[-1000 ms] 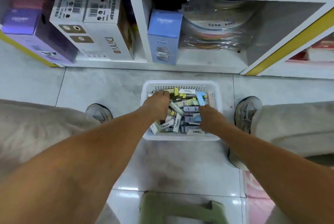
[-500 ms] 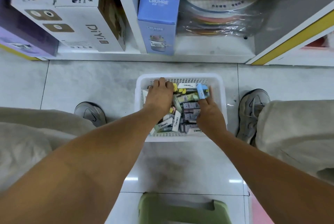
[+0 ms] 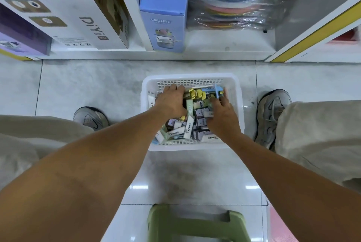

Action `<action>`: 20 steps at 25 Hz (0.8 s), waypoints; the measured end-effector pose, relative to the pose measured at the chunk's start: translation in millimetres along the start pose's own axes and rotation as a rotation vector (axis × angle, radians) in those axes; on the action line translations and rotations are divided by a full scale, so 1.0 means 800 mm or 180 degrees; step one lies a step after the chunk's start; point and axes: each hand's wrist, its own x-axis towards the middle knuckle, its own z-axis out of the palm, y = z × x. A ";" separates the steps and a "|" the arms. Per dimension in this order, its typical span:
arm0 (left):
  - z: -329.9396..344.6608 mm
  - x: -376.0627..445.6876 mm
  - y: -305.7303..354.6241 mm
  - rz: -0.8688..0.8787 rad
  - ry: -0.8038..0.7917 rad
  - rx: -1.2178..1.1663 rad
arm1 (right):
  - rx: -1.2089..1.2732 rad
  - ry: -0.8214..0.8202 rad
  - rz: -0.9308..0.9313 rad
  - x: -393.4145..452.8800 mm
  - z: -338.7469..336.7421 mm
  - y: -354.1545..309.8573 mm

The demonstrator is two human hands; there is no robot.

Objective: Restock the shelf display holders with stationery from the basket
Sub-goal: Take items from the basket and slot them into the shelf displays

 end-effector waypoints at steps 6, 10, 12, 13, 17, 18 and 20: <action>0.004 0.010 0.017 0.0020 -0.0297 0.0125 | 0.0137 -0.0052 0.0019 0.002 0.003 0.003; 0.008 0.012 0.015 -0.0116 -0.0291 -0.0113 | 0.0266 -0.0011 0.0001 0.005 0.003 0.000; 0.007 0.014 0.014 -0.0042 -0.0319 -0.0238 | 0.0289 0.0008 0.0048 0.005 0.003 -0.002; 0.006 0.014 0.015 0.0030 -0.0364 -0.0294 | 0.0319 0.0018 0.0060 0.004 0.003 -0.003; 0.002 0.015 0.016 0.0198 -0.0606 -0.0484 | 0.0340 0.0064 0.0064 0.003 0.003 -0.007; 0.001 0.016 0.015 0.0212 -0.0660 -0.0496 | 0.0349 0.0057 0.0082 0.003 0.002 -0.008; -0.001 0.018 0.015 0.0244 -0.0683 -0.0412 | 0.0371 0.0049 0.0128 0.003 0.002 -0.009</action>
